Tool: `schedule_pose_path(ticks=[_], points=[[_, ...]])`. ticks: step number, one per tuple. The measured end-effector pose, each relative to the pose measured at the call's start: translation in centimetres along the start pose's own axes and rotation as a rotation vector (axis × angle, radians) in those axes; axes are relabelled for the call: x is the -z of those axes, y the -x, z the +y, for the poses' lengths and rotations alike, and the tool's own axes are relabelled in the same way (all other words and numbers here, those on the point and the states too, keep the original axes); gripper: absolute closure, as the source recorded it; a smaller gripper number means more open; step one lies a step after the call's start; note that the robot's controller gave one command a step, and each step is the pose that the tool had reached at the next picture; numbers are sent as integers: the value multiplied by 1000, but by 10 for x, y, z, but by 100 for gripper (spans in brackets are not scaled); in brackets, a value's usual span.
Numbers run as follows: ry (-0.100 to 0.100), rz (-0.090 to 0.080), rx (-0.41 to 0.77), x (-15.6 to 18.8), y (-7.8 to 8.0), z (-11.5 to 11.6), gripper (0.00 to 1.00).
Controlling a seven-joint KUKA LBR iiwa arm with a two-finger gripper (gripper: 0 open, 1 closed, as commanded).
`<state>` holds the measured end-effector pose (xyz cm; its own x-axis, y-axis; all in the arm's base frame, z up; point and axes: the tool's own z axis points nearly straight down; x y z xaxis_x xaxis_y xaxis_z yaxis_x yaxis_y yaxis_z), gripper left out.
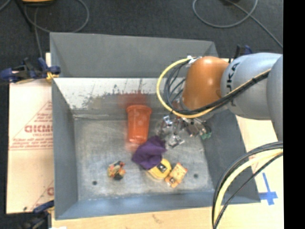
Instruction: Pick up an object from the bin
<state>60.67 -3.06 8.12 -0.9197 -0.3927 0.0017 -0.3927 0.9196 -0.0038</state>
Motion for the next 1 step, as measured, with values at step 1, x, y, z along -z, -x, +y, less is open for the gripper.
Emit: schedule_pose_path(ticks=[1], points=[[1, -7, -29, 138, -11, 6, 100]])
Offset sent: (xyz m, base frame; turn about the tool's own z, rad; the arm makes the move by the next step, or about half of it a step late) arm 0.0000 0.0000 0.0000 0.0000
